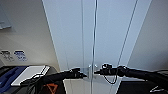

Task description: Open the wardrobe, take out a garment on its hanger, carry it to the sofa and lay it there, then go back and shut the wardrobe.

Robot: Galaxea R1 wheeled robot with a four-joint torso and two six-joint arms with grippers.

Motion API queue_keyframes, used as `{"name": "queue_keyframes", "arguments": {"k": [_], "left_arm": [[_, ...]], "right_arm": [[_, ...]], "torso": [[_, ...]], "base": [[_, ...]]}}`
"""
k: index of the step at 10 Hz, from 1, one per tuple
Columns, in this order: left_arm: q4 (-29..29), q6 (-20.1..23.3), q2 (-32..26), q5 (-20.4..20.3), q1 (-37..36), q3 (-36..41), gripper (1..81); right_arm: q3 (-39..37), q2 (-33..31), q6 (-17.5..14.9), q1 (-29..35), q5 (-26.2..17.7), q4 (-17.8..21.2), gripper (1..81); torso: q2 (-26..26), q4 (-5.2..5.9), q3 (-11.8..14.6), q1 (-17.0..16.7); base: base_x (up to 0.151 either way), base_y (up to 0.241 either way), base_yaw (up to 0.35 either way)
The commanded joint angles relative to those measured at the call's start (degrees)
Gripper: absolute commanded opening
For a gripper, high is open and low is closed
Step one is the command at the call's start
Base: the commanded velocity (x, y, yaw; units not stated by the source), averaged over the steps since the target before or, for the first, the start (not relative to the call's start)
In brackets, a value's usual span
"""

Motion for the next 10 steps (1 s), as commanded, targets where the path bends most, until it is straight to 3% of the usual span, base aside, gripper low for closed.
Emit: {"name": "queue_keyframes", "arguments": {"k": [1, 2, 6, 10], "left_arm": [[-0.3, 0.1, 1.6, -1.5, -9.1, -0.8, 81.1], [-0.3, 0.1, 1.7, -3.1, -9.0, -0.7, 81.1], [-0.3, 0.0, 3.1, -3.9, -9.1, -2.2, 81.1], [-0.1, 0.2, 4.5, -3.6, -9.1, -4.5, 81.1]], "right_arm": [[-1.4, 1.9, -0.5, 9.9, 0.1, -1.0, 81.1], [-2.9, 3.3, 0.1, 10.0, 0.3, -3.5, 81.1], [-11.8, 8.7, 0.0, 12.2, -0.3, -5.0, 81.1], [-13.3, 9.0, 0.1, 12.6, -2.5, -5.6, 81.1]], "torso": [[0.0, 0.0, 0.0, 0.0], [0.0, 0.0, 0.0, 0.0], [0.0, 0.0, 0.0, 0.0], [0.0, 0.0, 0.0, 0.0]], "base": [[0.0, 0.0, 0.0], [0.0, 0.0, 0.0], [0.0, 0.0, 0.0], [0.0, 0.0, 0.0]]}}
